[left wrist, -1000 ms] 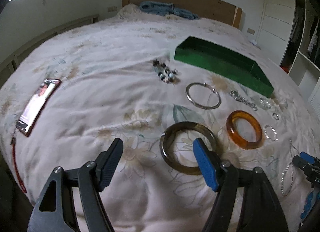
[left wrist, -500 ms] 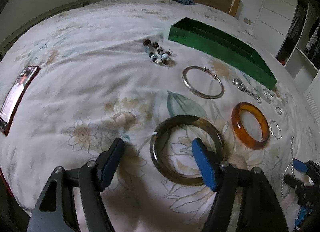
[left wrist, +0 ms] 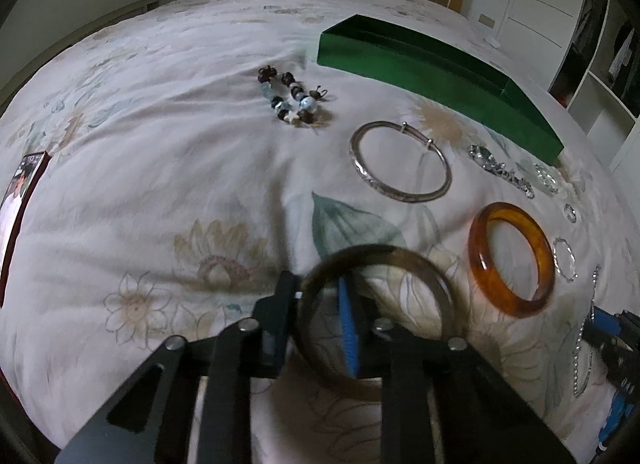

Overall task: Organize jewelry
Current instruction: 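Grasp the dark bangle with the left tool while the right tool grasps the rhinestone necklace, then carry the dark bangle and necklace into the green tray and release both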

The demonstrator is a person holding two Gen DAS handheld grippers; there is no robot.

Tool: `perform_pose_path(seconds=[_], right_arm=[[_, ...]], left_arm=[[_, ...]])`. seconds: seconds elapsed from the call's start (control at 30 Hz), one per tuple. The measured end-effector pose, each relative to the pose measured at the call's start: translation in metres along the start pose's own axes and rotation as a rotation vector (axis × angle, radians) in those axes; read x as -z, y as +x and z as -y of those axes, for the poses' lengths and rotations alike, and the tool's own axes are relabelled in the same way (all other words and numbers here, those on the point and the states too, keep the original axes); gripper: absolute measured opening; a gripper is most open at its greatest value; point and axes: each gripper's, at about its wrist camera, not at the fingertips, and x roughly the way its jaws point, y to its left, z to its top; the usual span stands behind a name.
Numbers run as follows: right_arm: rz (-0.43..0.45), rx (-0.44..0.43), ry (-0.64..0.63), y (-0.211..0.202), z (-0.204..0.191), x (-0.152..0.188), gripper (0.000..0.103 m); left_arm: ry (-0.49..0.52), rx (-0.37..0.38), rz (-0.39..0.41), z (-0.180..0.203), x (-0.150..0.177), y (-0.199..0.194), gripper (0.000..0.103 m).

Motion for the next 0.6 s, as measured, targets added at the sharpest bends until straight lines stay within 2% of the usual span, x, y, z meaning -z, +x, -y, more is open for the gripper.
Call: perform_pose_path(seconds=[0.03,0.1,0.13,0.27,0.6], right_arm=[[0.004,-0.004,0.012,-0.001,0.002,0.0,0.023],[0.017,-0.013,0.039,-0.002,0.008,-0.001,0.008],[0.021,-0.013,0.045,-0.003,0.008,-0.001,0.006],[0.07,-0.012,0.039,-0.013,0.006,0.0,0.005],[0.202,-0.007,0.028,-0.063,-0.004,-0.001,0.005]], left_arm=[[0.004,-0.003,0.005,0.001,0.0,-0.001,0.015],[0.011,-0.014,0.015,0.002,0.001,-0.003,0.013],[0.017,-0.024,0.023,0.005,0.002,-0.005,0.012],[0.025,-0.052,0.055,0.008,0.004,-0.016,0.011],[-0.002,-0.05,0.115,0.002,0.012,-0.056,0.009]])
